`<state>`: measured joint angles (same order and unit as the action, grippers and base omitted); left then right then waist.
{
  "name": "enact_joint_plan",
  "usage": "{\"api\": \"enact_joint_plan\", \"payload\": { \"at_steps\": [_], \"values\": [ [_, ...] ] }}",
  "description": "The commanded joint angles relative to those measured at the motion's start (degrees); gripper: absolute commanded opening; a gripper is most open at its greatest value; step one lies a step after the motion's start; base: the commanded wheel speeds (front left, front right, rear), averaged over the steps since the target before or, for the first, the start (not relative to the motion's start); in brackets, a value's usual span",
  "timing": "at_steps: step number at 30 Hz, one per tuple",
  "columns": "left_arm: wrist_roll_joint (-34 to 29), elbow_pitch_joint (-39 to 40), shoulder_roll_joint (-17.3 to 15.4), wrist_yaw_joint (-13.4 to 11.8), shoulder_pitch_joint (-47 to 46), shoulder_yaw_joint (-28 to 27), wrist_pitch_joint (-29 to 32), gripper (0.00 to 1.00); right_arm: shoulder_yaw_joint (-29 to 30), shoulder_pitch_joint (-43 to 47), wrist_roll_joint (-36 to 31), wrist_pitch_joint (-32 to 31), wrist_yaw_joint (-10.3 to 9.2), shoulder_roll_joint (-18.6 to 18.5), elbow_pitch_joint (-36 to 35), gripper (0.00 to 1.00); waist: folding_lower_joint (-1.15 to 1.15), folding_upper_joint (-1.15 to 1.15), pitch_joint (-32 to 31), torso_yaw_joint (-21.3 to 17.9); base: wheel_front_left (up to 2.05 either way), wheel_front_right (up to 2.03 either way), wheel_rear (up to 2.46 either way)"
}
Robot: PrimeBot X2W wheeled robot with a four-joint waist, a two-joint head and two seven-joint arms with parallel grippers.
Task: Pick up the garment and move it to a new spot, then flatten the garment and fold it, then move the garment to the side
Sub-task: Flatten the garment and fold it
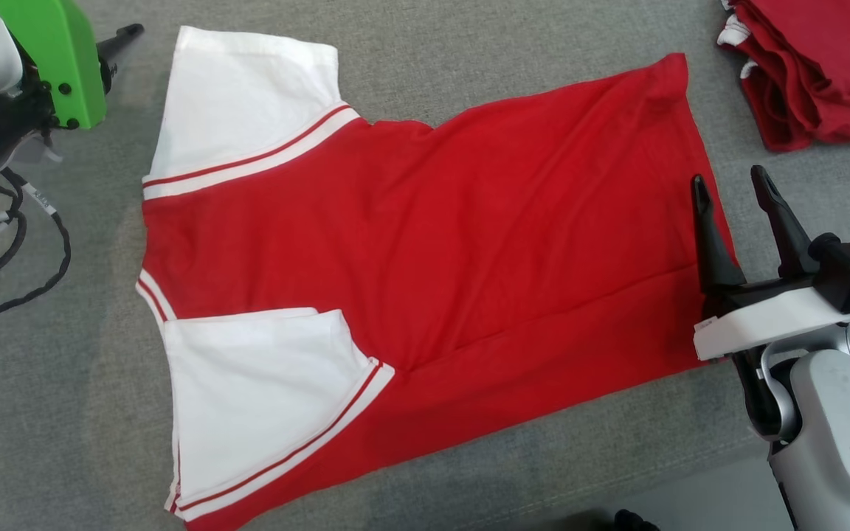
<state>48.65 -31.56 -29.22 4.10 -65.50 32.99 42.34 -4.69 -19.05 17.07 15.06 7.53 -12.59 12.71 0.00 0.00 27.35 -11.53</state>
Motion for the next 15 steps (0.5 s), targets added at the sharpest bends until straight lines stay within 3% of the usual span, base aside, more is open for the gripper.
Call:
{"api": "enact_joint_plan", "payload": {
  "at_steps": [1, 15],
  "values": [
    [-0.95, -1.11, 0.4, 0.47, -1.51, 0.37, 0.46, 1.0, 0.22, -0.76, -0.1, 0.14, -0.09, 0.48, 0.08, 1.0, 0.0, 0.0, 3.03, -3.08, 0.0, 0.0, 0.0],
    [-2.64, -5.32, 0.49, 2.18, -4.73, 4.09, 1.7, 1.0, 1.97, -2.32, -0.71, 0.14, -0.09, 1.88, -0.09, 1.0, 0.0, 0.0, 5.22, -5.79, 0.0, 0.0, 0.0]
  ]
}}
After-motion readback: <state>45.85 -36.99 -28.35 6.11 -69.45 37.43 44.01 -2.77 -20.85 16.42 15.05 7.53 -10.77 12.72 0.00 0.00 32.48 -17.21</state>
